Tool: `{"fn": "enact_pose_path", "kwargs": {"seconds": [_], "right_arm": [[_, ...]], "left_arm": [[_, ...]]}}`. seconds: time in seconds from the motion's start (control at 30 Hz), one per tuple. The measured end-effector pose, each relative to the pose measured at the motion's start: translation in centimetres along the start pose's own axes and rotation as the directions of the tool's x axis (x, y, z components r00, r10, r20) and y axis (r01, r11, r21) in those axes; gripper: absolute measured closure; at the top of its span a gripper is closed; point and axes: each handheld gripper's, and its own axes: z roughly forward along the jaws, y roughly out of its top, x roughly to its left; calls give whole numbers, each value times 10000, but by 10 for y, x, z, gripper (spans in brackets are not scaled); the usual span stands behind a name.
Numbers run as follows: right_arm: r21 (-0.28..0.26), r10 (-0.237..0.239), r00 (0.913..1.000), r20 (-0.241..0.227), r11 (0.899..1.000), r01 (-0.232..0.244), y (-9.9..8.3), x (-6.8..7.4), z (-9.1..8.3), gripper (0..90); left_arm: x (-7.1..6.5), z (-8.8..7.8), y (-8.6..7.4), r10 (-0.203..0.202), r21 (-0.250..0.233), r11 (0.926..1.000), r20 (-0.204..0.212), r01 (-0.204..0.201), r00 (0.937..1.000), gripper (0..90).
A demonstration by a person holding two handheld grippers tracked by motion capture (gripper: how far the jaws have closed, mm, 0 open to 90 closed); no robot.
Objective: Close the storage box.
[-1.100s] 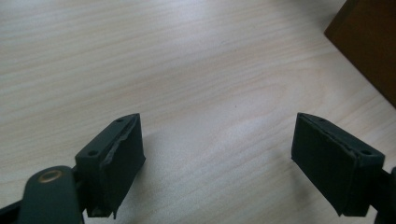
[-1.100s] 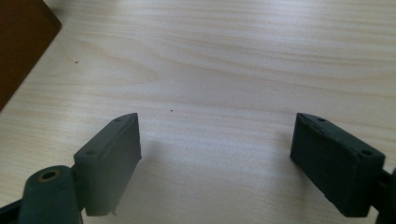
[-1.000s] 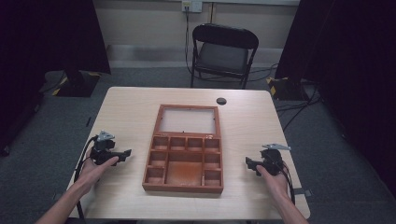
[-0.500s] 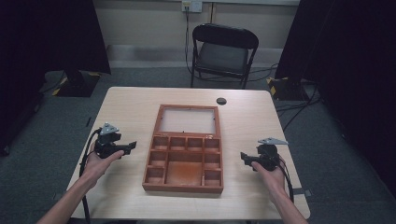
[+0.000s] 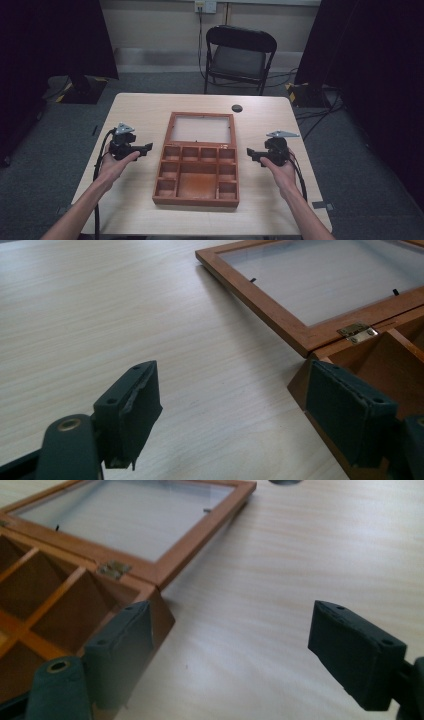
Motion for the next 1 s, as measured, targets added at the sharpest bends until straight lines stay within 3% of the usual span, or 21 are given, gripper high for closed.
{"fn": "enact_pose_path", "kwargs": {"seconds": [0.07, 0.13, 0.23, 0.33, 0.53, 0.67, 0.77, 0.93, 1.0], "right_arm": [[-62, -42, 9999, -98, 10000, 42, 7, 2, 4, 175], [-26, -114, 9996, -253, 9999, 113, 14, 5, 9, 176], [-164, -276, 9992, -285, 9995, 271, 23, 8, 11, 172], [22, -195, 9987, -466, 9998, 196, 34, 11, 18, 154], [-89, 42, 9955, -949, 9999, -51, 55, 20, 34, 152], [195, -180, 9944, -1037, 9996, 201, 60, 29, 51, 152], [532, -277, 9962, -827, 9981, 322, 59, 33, 64, 148], [939, -74, 9969, -781, 9955, 147, 51, 30, 85, 147], [1120, 73, 9971, -754, 9937, 12, 48, 27, 91, 146]], "left_arm": [[0, 2, 4, -39, 115, 9999, 200, 36, 9998, 204], [1, 1, 8, -61, -263, 9996, 48, 62, 10000, 202], [4, 3, 17, -64, -183, 9998, 173, 67, 9998, 201], [5, 7, 30, 27, -601, 9982, 300, -8, 9995, 200], [-3, 19, 44, -101, -770, 9969, 522, 142, 9986, 192], [-6, 31, 52, -300, -457, 9984, 627, 329, 9976, 188], [-6, 41, 55, -560, 51, 9984, 1028, 557, 9931, 188], [-8, 53, 52, -875, 437, 9956, 1179, 829, 9892, 189], [-8, 57, 49, -895, 560, 9949, 1040, 840, 9905, 190]]}}
